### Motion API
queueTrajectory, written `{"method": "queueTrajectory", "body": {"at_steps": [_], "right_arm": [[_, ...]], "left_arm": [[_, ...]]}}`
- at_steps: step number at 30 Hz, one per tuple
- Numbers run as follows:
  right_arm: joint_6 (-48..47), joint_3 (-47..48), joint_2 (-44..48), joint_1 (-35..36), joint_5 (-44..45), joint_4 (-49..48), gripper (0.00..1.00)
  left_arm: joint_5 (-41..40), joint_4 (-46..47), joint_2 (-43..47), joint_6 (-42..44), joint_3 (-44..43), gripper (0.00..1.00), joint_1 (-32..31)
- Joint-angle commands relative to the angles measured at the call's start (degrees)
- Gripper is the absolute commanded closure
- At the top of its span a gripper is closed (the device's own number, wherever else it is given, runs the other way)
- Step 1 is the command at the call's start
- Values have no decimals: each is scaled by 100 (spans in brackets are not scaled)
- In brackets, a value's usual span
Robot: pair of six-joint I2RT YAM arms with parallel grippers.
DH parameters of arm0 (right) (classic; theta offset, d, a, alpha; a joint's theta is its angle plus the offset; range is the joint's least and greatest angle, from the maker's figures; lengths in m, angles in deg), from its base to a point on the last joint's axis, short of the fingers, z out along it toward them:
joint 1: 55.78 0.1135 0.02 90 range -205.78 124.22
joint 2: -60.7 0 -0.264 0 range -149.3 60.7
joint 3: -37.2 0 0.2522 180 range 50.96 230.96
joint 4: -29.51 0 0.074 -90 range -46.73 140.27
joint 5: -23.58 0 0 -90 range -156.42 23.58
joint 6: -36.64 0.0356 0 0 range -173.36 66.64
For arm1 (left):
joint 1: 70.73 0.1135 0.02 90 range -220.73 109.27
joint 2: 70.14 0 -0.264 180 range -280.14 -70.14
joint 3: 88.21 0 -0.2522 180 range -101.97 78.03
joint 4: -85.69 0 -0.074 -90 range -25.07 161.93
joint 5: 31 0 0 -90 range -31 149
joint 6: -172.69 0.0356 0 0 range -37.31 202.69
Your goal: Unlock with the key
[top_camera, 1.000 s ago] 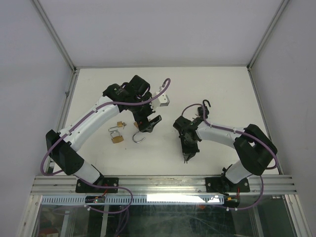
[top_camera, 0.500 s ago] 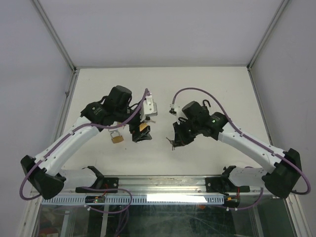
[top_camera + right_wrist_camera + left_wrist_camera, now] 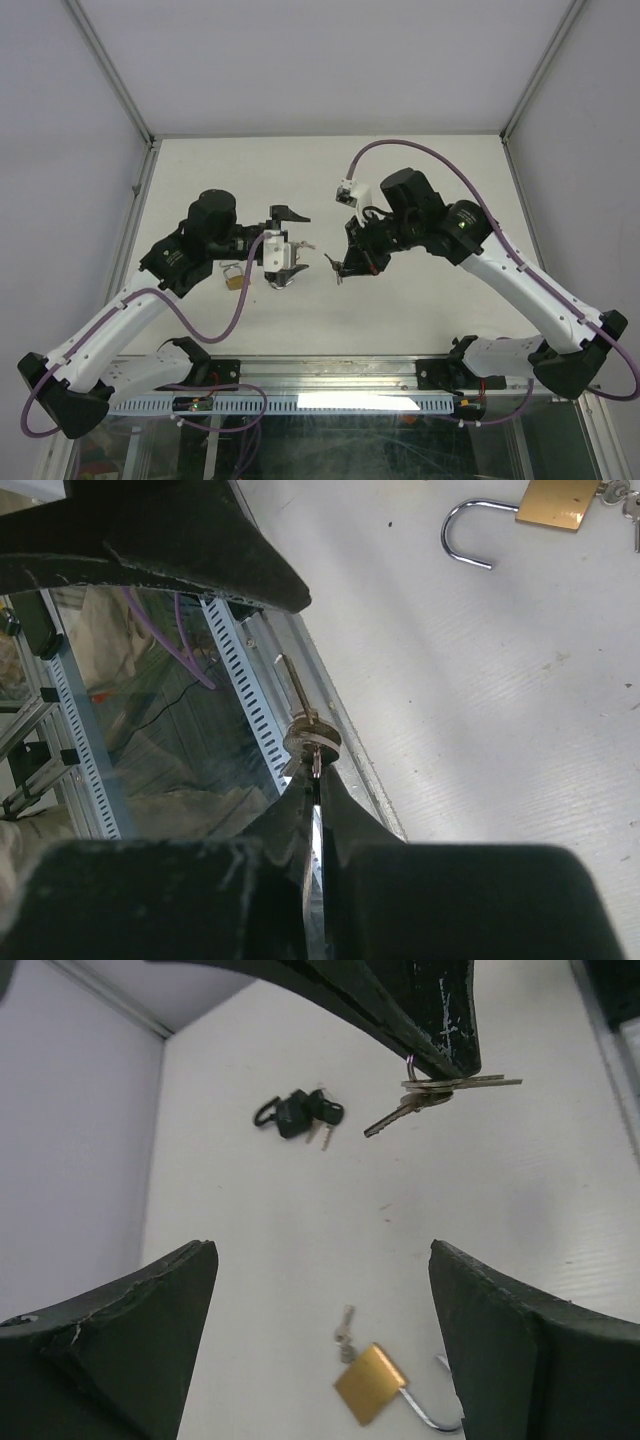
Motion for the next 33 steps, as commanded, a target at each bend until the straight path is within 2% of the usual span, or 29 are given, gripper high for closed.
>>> {"method": "queueTrajectory", "body": {"at_steps": [1, 4, 7, 8, 11, 14, 15, 18, 21, 24, 28, 33], "right_arm": [[-252, 446, -283, 13, -243, 429, 100], [-245, 574, -427, 17, -191, 553, 100], [-178, 524, -412, 17, -190, 401, 100], [-167, 514, -418, 17, -167, 370, 100], [-155, 510, -433, 16, -46, 318, 100], [-207, 510, -390, 17, 98, 314, 100], [-245, 516, -378, 13, 159, 332, 100], [-367, 548, -347, 16, 414, 403, 100], [-461, 527, -255, 17, 751, 364, 100], [-618, 501, -141, 23, 1064, 202, 100], [-945, 543, -98, 25, 1141, 25, 100], [-1148, 589, -137, 26, 1030, 40, 100]], "left_arm": [[41, 1302, 601, 1820, 440, 12, 49], [-77, 2130, 955, 3054, 991, 16, 36], [77, 2132, 1064, 4087, 1269, 16, 29], [163, 2118, 1062, 4051, 1298, 14, 33], [287, 1550, 780, 2733, 856, 5, 33], [303, 591, 110, 820, 72, 6, 98], [453, 315, -167, 79, -134, 7, 162], [1548, 77, -430, -1218, -307, 10, 551], [2349, 520, -428, -2308, -154, 10, 876], [2599, 1085, -514, -3265, -81, 10, 943], [2918, 2042, -729, -4588, -127, 17, 947], [2740, 2398, -494, -4427, 179, 14, 952]]}}
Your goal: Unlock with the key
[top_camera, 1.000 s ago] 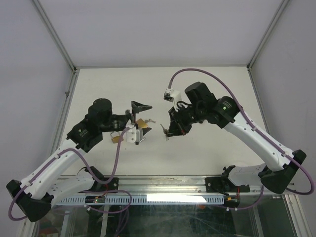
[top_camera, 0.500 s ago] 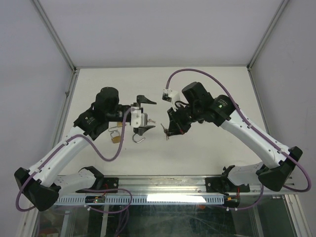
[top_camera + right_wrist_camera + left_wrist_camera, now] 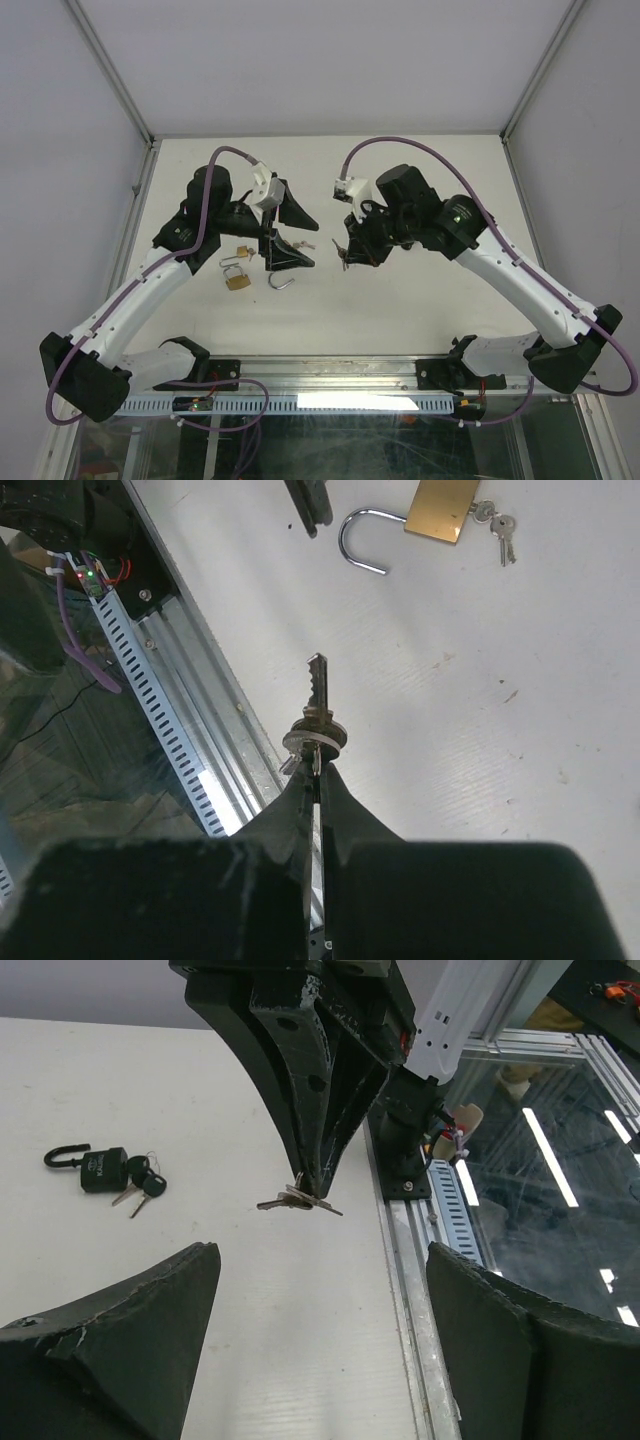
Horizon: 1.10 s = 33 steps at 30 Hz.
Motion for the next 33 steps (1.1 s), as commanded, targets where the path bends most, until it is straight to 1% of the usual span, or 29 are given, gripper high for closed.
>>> {"method": "queueTrajectory", "body": {"at_steps": [1, 4, 12, 20, 24, 26, 27, 28, 29, 30, 31, 32, 33], "right_arm": [[-361, 268, 136, 26, 102, -238, 100], [-370, 234, 175, 26, 76, -267, 100], [-324, 232, 226, 26, 99, -241, 100], [-352, 253, 199, 25, 57, -149, 100], [-336, 293, 209, 24, 155, -228, 100], [-326, 286, 189, 38, 227, -302, 100], [-326, 282, 172, 66, 306, -354, 100], [-338, 284, 151, 96, 393, -394, 100], [-355, 292, 140, 130, 498, -439, 100], [-383, 293, 138, 153, 551, -487, 100], [-413, 290, 132, 172, 582, -533, 100], [-432, 293, 123, 181, 597, -555, 100], [-458, 289, 117, 184, 603, -565, 100]], "left_arm": [[230, 869, 260, -670, 247, 14, 25], [263, 1074, 288, -860, 318, 14, 20], [211, 1146, 263, -811, 356, 15, 25], [207, 1069, 360, -227, 417, 14, 20], [212, 1103, 225, -417, 382, 15, 12], [91, 1274, 121, -731, 404, 19, 14], [-62, 1377, 37, -948, 424, 26, 17], [-278, 1456, -69, -1265, 426, 38, 6], [-569, 1479, -200, -1606, 407, 47, 3], [-723, 1430, -334, -1835, 344, 51, 7], [-676, 1332, -426, -1897, 265, 51, 18], [-477, 1300, -469, -1884, 201, 48, 14], [-305, 1332, -451, -1877, 197, 41, 12]]}}
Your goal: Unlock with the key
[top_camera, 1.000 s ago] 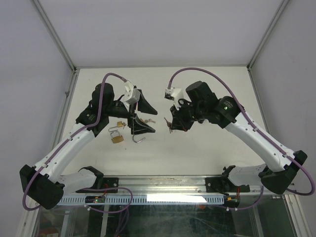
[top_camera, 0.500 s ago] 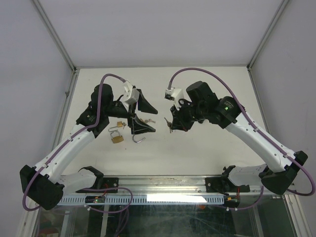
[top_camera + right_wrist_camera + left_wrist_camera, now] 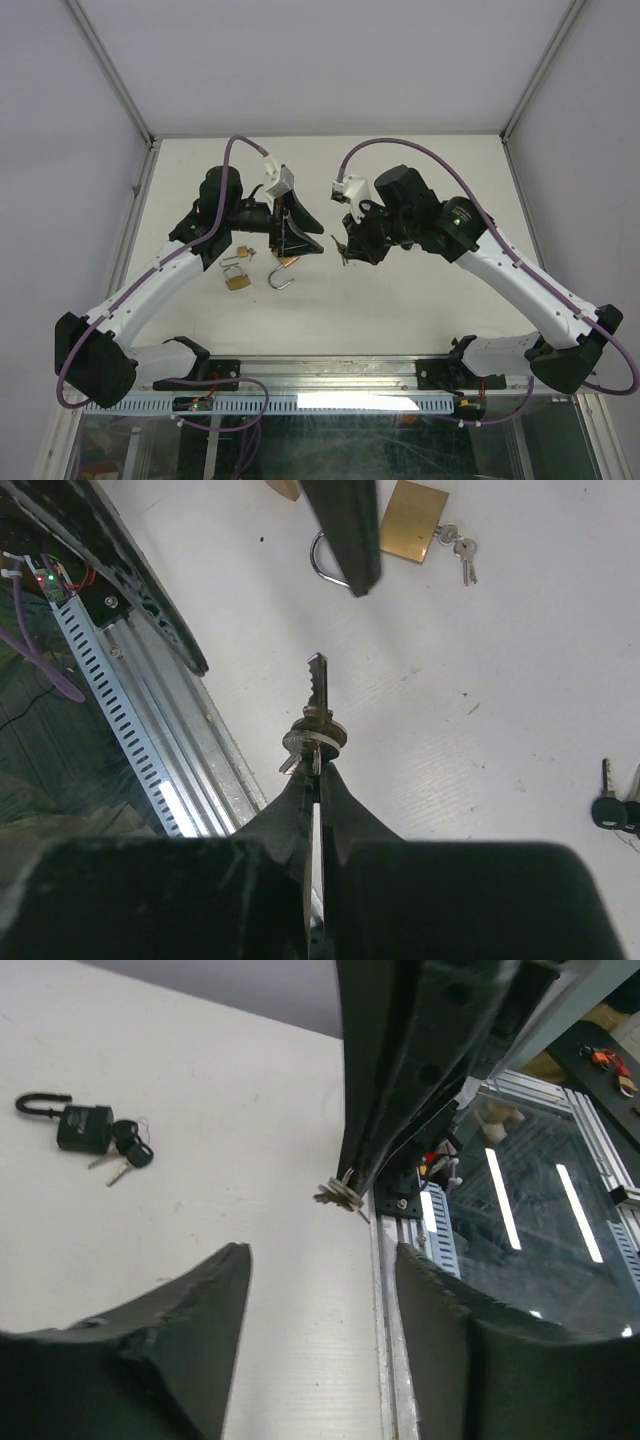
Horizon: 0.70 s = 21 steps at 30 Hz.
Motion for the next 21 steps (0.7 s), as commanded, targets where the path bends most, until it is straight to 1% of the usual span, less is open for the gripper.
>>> {"method": "queueTrajectory", "body": {"at_steps": [1, 2, 4, 8, 10, 16, 21], "right_arm": [[-185, 268, 77, 70, 226, -416, 100], [-205, 249, 61, 78, 223, -416, 100], [-226, 222, 30, 86, 234, -442, 100], [-271, 257, -43, 110, 279, -517, 100], [-323, 285, -61, 114, 316, -535, 100], [-428, 333, -124, 131, 415, -581, 100], [-437, 286, -103, 171, 436, -643, 100]], "left_arm": [[136, 191, -125, -630, -184, 35, 10], [217, 273, -72, -647, -139, 31, 5], [258, 362, -46, -709, -89, 29, 3], [155, 408, -311, -1328, -211, 38, 3], [193, 466, -428, -1575, -259, 40, 3], [231, 628, -606, -1684, -403, 40, -200], [-45, 649, -756, -1830, -509, 41, -217]]}}
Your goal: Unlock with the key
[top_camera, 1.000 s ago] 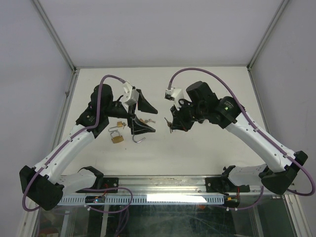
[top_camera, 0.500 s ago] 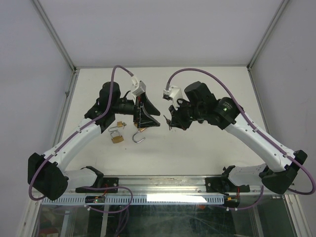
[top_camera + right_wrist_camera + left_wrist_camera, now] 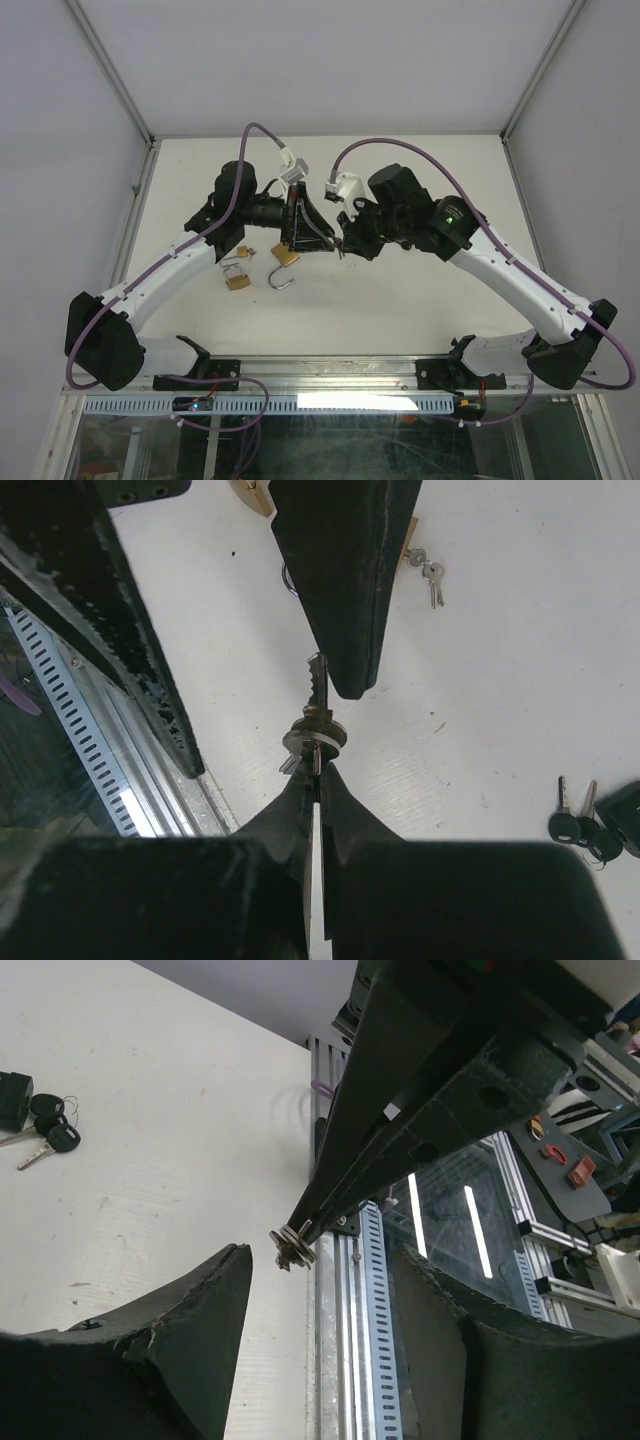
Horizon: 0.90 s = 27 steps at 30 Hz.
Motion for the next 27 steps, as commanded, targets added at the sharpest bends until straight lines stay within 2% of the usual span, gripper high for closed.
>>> {"method": "queueTrajectory", "body": {"at_steps": [1, 4, 12, 15, 20, 24, 25, 27], "right_arm": [[-116, 261, 50, 72, 89, -362, 100], [-115, 260, 41, 92, 133, -336, 100], [-132, 236, 71, 110, 195, -349, 100], [-142, 248, 77, 110, 203, -366, 100], [-113, 265, 78, 119, 204, -406, 100], [-22, 60, 297, 119, 48, -638, 100], [24, -40, 393, 111, 6, -699, 82], [208, -313, 665, 92, 11, -826, 28]], "left_arm": [[-81, 344, -99, -351, -334, 42, -33], [-13, 364, -156, -345, -403, 49, -34], [114, 381, -159, -318, -391, 80, -31], [112, 378, -145, -307, -388, 100, -33], [125, 388, -63, -201, -346, 100, -28], [-283, 418, 233, 237, -257, 100, -33], [-426, 469, 352, 422, -224, 100, -40], [-732, 549, 611, 906, -191, 100, -48]]}}
